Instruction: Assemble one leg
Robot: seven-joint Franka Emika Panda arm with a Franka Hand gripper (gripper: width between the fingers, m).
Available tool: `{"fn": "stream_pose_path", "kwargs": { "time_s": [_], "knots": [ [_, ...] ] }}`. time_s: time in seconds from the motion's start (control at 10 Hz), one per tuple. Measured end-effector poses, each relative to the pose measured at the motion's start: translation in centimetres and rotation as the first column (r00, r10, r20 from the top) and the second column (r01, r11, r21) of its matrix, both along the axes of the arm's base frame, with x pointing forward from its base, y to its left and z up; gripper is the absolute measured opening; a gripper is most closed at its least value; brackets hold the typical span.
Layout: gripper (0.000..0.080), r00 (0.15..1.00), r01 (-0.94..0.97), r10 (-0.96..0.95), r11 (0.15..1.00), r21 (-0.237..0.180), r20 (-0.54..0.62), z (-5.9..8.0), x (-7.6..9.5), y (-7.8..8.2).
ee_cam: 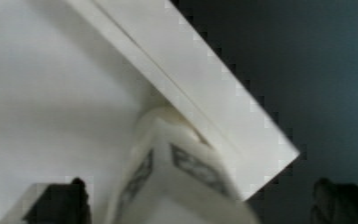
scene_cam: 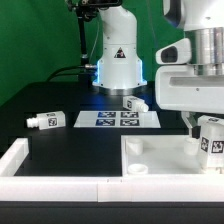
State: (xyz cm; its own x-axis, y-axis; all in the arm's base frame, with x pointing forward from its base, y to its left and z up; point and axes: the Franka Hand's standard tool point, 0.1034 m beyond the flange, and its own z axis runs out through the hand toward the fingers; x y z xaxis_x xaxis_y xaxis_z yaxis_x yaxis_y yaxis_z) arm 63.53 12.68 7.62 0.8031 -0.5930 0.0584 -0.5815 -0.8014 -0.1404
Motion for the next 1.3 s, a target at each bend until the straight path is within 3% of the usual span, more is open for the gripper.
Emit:
{"fn": "stream_pose_path", "kwargs": {
  "time_s": [0.3,0.5,0.7,0.8,0.9,1.0,1.3],
  "knots": [
    [0.0648,0.975,-0.222,0.223,0.974,-0.034,0.014,0.0,0.0,-0.3],
    [0.0649,0.852,-0.517,0.523,0.847,-0.124,0.017,0.2,0.6,-1.2],
    [0.0649,0.864,-0.497,0.503,0.859,-0.122,0.028,0.1,0.6,-1.1],
    [0.0526,0.865,-0.495,0.502,0.860,-0.121,0.028,0.1,0.6,-1.1],
    [0.0526,0.892,-0.445,0.450,0.889,-0.110,0.031,0.1,0.6,-1.0],
    [0.0326,0.915,-0.396,0.401,0.912,-0.103,0.034,0.1,0.6,-1.1],
    [0.0291,0.983,-0.177,0.179,0.982,-0.063,0.033,0.0,0.8,-1.6]
  ]
}}
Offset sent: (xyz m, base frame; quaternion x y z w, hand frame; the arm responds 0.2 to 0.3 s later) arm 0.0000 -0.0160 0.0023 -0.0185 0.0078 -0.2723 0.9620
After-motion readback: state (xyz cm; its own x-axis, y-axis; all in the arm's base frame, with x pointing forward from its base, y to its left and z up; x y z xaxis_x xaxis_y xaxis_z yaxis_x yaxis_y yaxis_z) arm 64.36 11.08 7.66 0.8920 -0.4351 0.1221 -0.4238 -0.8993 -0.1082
